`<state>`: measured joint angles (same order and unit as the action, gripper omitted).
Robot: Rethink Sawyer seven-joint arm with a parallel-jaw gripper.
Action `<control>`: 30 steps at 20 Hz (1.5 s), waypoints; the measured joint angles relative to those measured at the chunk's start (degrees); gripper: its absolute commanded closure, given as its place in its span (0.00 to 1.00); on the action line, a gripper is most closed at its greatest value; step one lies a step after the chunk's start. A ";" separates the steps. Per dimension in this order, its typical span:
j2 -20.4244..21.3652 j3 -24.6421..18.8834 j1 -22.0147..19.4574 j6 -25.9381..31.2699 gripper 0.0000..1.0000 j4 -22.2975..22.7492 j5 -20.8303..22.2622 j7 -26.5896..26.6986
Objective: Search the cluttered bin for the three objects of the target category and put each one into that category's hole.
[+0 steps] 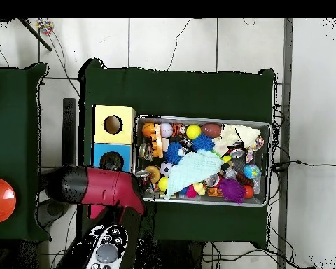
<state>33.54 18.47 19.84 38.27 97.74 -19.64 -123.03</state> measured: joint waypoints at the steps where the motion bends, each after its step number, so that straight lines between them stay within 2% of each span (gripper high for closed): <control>1: 0.11 -0.02 0.00 0.02 0.00 0.15 -0.21 0.00; 10: 0.73 -0.03 -0.06 0.06 0.00 0.56 -0.31 0.00; 15: 1.61 -0.02 -1.43 0.21 0.00 0.47 -0.26 0.00; 21: 1.59 0.06 -4.84 0.21 0.00 -0.65 1.04 0.00; 30: 1.50 1.04 -11.06 0.27 0.00 -4.97 6.96 0.00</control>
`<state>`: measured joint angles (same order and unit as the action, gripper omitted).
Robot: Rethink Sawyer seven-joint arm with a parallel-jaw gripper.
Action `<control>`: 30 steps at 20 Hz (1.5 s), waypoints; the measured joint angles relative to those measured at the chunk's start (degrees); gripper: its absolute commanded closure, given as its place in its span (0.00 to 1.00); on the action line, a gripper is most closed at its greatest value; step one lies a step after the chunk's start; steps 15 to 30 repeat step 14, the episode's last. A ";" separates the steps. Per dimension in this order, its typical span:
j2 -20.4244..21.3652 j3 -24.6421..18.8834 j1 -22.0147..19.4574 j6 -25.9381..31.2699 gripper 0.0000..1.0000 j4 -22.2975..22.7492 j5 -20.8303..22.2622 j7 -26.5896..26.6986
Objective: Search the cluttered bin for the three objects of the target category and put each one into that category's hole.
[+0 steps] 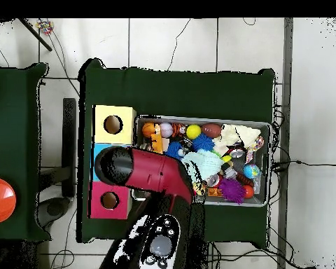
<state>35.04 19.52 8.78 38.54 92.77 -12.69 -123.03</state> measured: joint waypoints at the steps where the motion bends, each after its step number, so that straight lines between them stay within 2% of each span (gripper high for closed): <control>1: -0.09 0.01 -0.74 0.00 0.00 -0.56 0.46 0.00; 5: -0.65 0.03 -4.71 0.00 0.00 -3.54 2.79 0.00; 14: -2.18 0.14 -9.64 0.07 0.00 -8.79 6.47 0.00; 30: -2.18 0.14 -9.64 0.07 0.00 -8.79 6.47 0.00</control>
